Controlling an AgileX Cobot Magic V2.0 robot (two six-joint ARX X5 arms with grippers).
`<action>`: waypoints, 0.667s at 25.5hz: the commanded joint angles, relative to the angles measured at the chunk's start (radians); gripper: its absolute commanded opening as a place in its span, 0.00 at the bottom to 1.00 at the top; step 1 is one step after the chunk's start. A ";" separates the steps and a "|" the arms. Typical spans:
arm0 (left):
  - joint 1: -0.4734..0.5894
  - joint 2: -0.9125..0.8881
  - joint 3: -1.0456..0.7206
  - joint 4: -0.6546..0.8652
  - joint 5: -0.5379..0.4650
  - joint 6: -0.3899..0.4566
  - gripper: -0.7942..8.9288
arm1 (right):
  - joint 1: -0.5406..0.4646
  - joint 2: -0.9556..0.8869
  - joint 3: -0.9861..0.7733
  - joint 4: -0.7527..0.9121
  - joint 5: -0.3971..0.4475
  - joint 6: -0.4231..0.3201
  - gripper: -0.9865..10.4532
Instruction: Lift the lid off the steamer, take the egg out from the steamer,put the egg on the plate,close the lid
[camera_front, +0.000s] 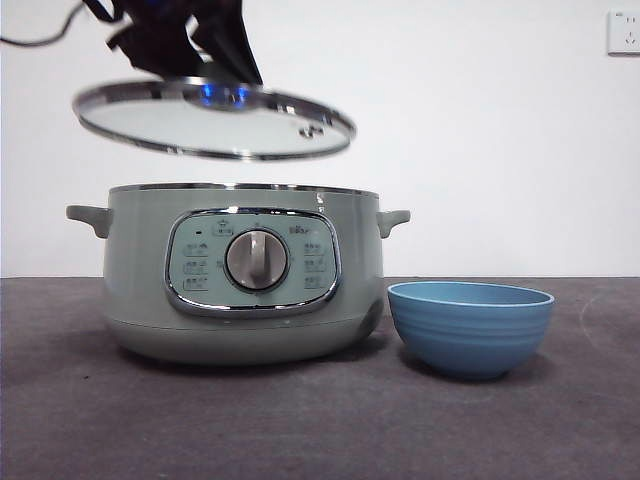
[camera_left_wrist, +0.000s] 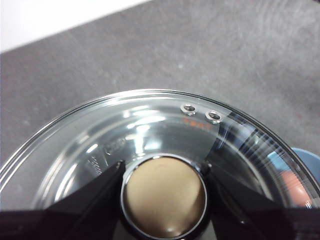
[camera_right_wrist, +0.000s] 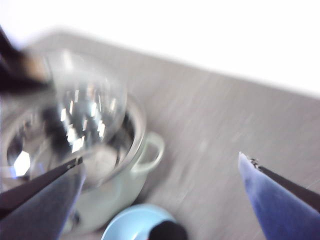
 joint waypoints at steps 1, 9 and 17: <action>-0.002 0.024 0.015 0.077 0.006 0.014 0.07 | 0.001 -0.067 0.002 -0.004 0.015 -0.003 0.58; -0.020 0.089 0.015 0.125 0.005 0.014 0.07 | 0.002 -0.132 0.002 -0.013 0.014 0.000 0.58; -0.021 0.116 0.015 0.122 0.002 0.008 0.07 | 0.002 -0.131 0.002 -0.026 0.013 -0.001 0.58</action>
